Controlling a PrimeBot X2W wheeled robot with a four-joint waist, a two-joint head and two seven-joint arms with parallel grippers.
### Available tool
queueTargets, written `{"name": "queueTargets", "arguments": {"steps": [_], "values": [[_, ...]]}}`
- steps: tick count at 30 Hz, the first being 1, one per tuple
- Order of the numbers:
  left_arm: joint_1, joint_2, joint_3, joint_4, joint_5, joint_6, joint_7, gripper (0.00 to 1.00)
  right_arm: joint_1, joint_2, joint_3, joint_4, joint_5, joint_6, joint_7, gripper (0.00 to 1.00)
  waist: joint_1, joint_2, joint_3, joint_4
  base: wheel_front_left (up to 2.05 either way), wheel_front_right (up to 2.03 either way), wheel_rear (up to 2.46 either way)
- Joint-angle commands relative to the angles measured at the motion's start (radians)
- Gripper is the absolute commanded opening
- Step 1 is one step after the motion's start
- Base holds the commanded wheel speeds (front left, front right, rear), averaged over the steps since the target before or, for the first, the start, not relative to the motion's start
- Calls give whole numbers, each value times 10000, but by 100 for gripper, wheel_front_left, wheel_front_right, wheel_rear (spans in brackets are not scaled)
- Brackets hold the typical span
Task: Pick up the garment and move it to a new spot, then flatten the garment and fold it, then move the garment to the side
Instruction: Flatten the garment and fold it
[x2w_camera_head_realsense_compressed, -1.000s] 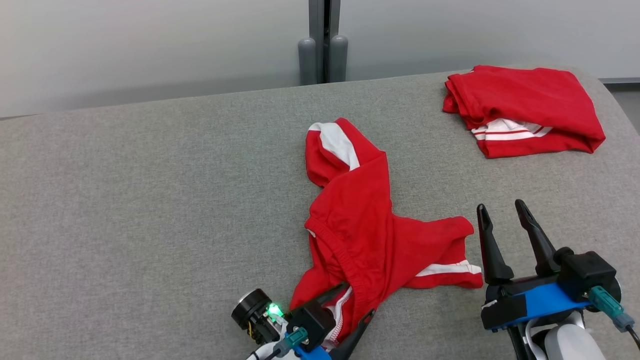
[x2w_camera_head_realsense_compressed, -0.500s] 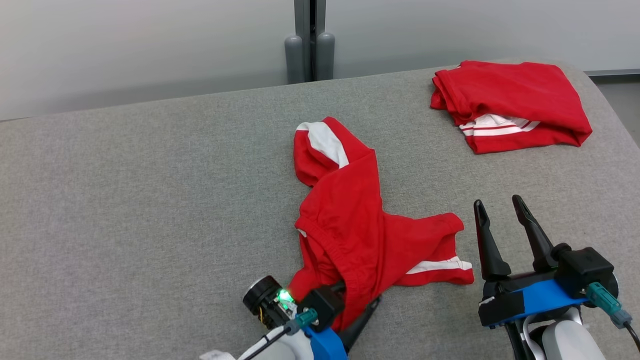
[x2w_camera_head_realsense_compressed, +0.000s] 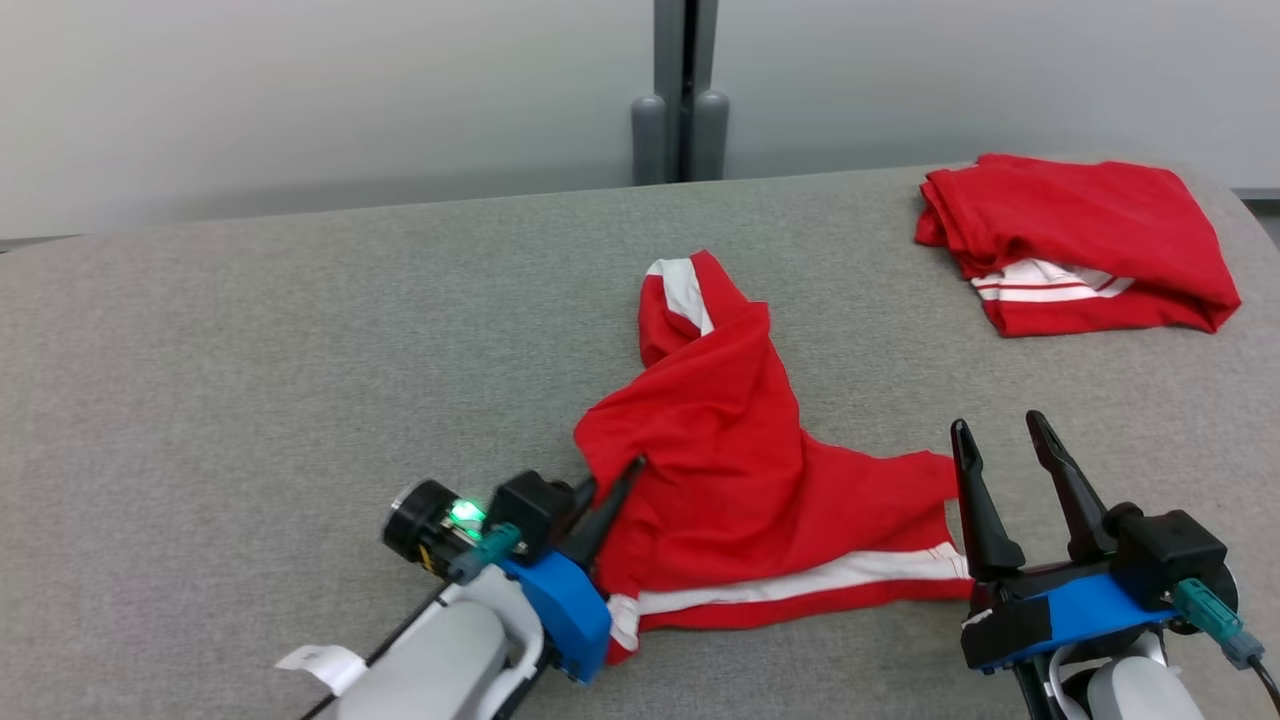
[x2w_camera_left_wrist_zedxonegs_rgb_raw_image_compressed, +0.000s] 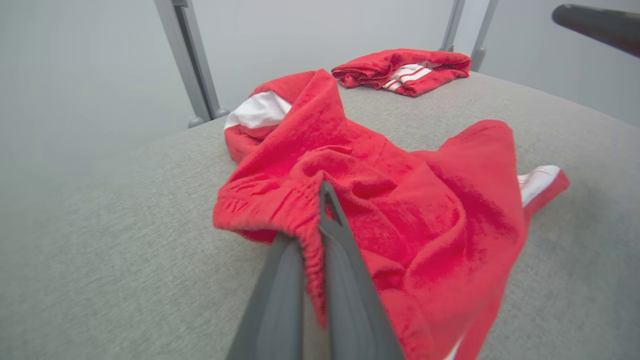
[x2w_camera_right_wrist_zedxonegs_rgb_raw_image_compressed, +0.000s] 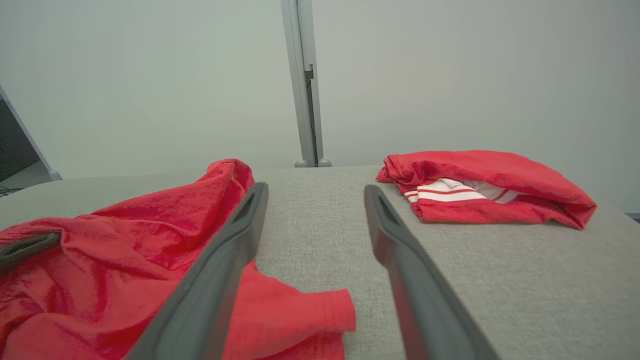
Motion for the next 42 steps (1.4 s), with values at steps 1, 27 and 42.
{"name": "queueTargets", "arguments": {"steps": [1, 27, 42], "values": [[-10, 272, 286, -254, 69, 122, -42, 0, 80, -13, -9, 14, -1, 1, -30, 100, -1, 0, -44, 135, 0, 0, 0], [2374, 1035, 2707, -623, 54, 331, -46, 100, 355, -32, -59, 564, 137, 1, -32, 100, -1, 0, -729, 962, 0, 0, 0], [3793, 1195, 5232, -3508, 1230, 1162, -48, 100, 584, 31, -45, 507, 142, 1, -30, 100, -1, 0, -1190, 1441, 0, 0, 0]]}}
